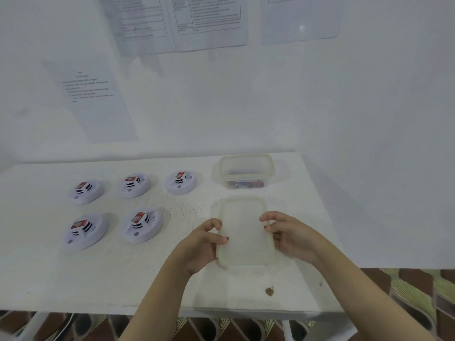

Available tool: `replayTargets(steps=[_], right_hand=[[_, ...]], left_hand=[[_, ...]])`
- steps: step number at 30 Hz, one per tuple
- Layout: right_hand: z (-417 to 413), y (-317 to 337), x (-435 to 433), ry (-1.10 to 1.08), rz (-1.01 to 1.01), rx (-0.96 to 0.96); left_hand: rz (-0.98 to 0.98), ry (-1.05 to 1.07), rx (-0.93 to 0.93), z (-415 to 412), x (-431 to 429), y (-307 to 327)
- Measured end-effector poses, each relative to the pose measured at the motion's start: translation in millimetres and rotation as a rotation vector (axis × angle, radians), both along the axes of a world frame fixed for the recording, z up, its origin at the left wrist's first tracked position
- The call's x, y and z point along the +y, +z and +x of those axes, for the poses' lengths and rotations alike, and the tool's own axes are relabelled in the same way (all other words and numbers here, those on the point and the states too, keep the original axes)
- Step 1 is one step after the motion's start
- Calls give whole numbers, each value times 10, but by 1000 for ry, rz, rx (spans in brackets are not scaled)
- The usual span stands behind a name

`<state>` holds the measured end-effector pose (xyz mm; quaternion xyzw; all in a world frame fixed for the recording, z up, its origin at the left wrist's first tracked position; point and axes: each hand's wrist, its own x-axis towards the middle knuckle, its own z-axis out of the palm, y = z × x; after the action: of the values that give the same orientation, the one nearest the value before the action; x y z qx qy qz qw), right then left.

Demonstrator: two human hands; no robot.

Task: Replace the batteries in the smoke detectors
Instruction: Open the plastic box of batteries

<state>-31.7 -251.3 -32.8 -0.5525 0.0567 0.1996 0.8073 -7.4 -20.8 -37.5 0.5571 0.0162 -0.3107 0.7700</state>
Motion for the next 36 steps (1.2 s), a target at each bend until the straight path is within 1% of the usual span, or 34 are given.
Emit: replayTargets(steps=[5, 9, 11, 12, 14, 18, 21, 23, 25, 27, 30, 33, 36], right_hand=[[54, -66, -32, 54, 58, 30], [45, -100, -34, 65, 120, 14], [43, -113, -13, 24, 174, 4], [33, -92, 2, 2, 154, -16], [1, -45, 31, -9, 18, -77], [-145, -25, 45, 70, -214, -163], [-197, 2, 19, 98, -413, -231], [-152, 65, -24, 92, -451, -266], [-61, 135, -74, 119, -444, -291], [63, 197, -111, 205, -454, -310], [245, 258, -148, 304, -483, -330], [405, 273, -190, 281, -608, -364], [471, 279, -222, 226, -734, -405]], left_hand=[[-42, -1, 30, 39, 3, -29], [-70, 111, 7, 64, -16, -48], [-59, 125, -7, 61, -25, -58], [-60, 127, -9, 58, -26, -65], [-70, 120, -12, 53, -30, -78], [-90, 155, -54, 10, -43, -110], [-23, 160, -134, -46, -46, -112], [-3, 165, -190, -46, -61, -109], [21, 221, -223, -11, -82, -81], [70, 274, -251, 37, -97, -24], [190, 285, -297, 67, -76, 59], [330, 257, -328, 32, -41, 86], [376, 242, -344, -73, -36, 72]])
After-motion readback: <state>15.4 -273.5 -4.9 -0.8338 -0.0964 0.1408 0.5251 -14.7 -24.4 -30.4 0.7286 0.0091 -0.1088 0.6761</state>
